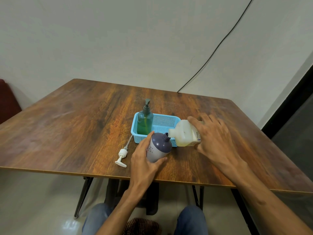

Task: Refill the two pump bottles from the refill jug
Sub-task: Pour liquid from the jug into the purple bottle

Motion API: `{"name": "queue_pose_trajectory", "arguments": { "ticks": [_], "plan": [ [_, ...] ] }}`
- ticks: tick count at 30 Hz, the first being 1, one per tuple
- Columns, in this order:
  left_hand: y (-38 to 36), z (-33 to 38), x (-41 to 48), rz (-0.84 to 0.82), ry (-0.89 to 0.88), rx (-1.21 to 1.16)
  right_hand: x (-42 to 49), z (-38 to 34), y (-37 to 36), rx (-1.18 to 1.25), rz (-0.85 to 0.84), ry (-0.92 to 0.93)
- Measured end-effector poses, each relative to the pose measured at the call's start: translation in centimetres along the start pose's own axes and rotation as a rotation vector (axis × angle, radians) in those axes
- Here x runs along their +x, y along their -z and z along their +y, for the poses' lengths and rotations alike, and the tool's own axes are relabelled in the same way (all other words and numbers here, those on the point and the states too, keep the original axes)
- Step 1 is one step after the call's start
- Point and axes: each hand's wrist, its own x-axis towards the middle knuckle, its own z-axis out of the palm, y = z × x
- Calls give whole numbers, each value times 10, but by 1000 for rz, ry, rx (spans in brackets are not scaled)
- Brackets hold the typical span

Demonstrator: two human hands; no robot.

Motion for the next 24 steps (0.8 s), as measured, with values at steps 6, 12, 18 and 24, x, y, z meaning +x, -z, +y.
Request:
{"name": "queue_pose_trajectory", "arguments": {
  "ticks": [6, 12, 18, 24],
  "plan": [
    [-1, 0, 0, -9, 1, -3, 0, -1, 3, -9, -14, -4],
    [0, 1, 0, -7, 7, -10, 0, 1, -1, -20, 3, -6],
    [1, 1, -1, -1, -1, -9, 0, -1, 2, -19, -4, 2],
    [0, 0, -1, 5, -1, -6, 0, -2, 2, -32, 16, 10]
  ]
}}
